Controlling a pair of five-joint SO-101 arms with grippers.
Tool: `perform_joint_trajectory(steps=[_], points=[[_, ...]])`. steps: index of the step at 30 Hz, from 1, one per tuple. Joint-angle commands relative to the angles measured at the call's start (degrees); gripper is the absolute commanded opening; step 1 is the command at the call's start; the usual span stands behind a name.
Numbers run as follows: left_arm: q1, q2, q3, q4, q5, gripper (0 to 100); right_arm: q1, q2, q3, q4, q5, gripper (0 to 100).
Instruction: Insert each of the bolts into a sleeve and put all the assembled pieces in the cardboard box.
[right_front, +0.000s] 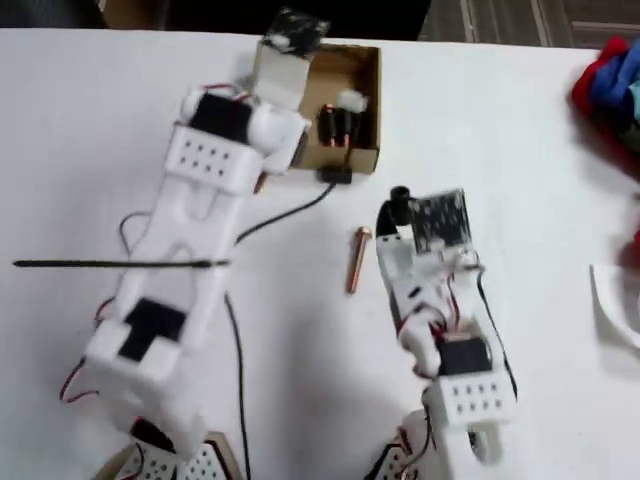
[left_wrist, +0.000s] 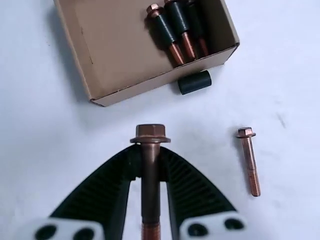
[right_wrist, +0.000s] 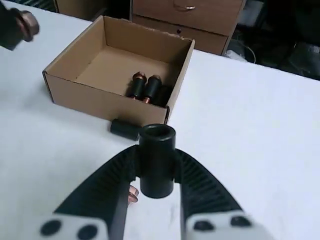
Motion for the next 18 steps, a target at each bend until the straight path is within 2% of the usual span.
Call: perform_joint_trajectory(steps=[1,5,7,10,15,18], points=[[0.4,6.8,-19.3,6.5,0.1,2,0.3,-16.8,5.9,-0.2,0.5,2.1],[2.3,11.4,-30.3,11.8,0.3,3,0.7,-31.3,19.4,-3.1,0.5,2.1],[2.9,12.7,-33.4,13.3,0.4,3,1.8,-34.3,18.3,0.8,0.5,2.1],[2.8,13.4,-35.9,13.7,0.1,3,2.8,-34.6,18.5,-0.4,1.8,2.1],[2.7,13.6,-37.6,13.2,-0.1,3,2.6,-34.2,18.9,-0.1,12.9,2.1],[2.6,13.8,-37.0,12.5,0.0,3,2.1,-34.2,18.9,-0.5,12.0,2.2]])
